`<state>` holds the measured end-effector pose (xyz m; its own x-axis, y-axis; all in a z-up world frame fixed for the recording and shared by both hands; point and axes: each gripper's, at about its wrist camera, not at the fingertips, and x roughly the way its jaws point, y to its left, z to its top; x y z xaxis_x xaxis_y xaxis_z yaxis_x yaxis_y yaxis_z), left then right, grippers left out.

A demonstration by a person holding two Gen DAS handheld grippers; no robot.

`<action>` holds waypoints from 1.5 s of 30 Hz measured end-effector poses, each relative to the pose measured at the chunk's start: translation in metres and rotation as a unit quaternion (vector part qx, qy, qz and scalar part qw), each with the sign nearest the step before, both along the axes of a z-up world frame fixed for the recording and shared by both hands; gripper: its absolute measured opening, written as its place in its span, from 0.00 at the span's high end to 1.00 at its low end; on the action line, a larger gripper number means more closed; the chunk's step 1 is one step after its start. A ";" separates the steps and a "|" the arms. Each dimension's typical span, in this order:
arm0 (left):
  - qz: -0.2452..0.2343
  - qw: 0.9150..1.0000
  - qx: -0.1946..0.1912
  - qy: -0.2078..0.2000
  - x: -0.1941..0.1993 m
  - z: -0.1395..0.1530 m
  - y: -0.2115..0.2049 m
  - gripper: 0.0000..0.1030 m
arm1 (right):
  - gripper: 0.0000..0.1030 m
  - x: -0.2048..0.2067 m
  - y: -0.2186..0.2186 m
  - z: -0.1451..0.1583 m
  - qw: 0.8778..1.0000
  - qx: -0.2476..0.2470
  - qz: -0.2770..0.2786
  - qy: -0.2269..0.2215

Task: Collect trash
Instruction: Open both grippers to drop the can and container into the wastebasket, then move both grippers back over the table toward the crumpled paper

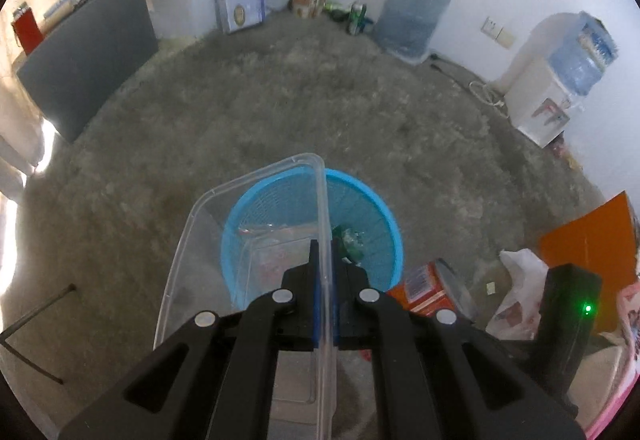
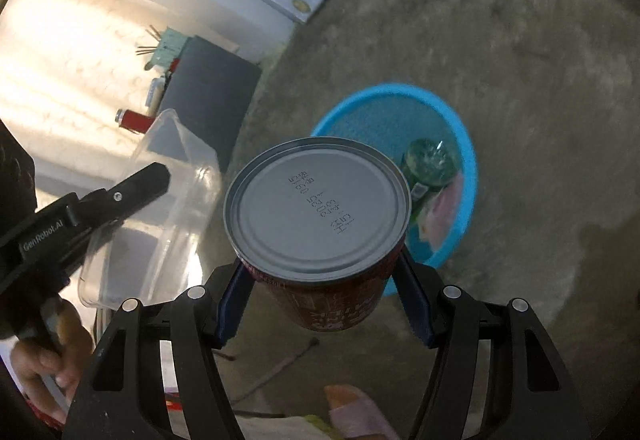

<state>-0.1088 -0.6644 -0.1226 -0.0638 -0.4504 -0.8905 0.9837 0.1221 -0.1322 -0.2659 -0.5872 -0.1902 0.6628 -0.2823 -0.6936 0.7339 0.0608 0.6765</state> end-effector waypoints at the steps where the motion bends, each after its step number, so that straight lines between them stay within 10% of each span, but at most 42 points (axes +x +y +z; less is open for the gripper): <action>1: 0.001 1.000 0.005 -0.002 0.001 -0.005 -0.005 0.96 | 0.40 0.002 -0.005 -0.006 1.000 0.009 -0.002 -0.007; 3: -0.001 1.000 0.018 -0.006 0.005 -0.018 -0.018 0.94 | 0.39 0.007 -0.011 -0.017 1.000 0.019 0.000 -0.014; 7: 0.006 0.999 0.032 -0.029 0.014 -0.034 -0.028 0.38 | 0.35 0.020 -0.018 -0.048 0.998 0.042 0.017 0.037; 10: 0.017 1.000 0.017 -0.013 0.021 -0.033 -0.027 0.31 | 0.34 0.026 -0.017 -0.055 0.995 0.040 0.029 0.084; 29: 0.026 0.996 -0.085 0.002 0.031 0.077 0.057 0.26 | 0.30 -0.006 0.040 0.027 0.991 -0.057 -0.001 0.117; 37: 0.044 0.985 -0.162 0.025 0.045 0.147 0.161 0.18 | 0.21 -0.001 0.087 0.101 0.982 -0.137 0.021 0.125; 45: 0.091 0.980 -0.175 0.017 0.079 0.154 0.281 0.16 | 0.08 0.038 0.130 0.159 0.950 -0.241 0.075 0.185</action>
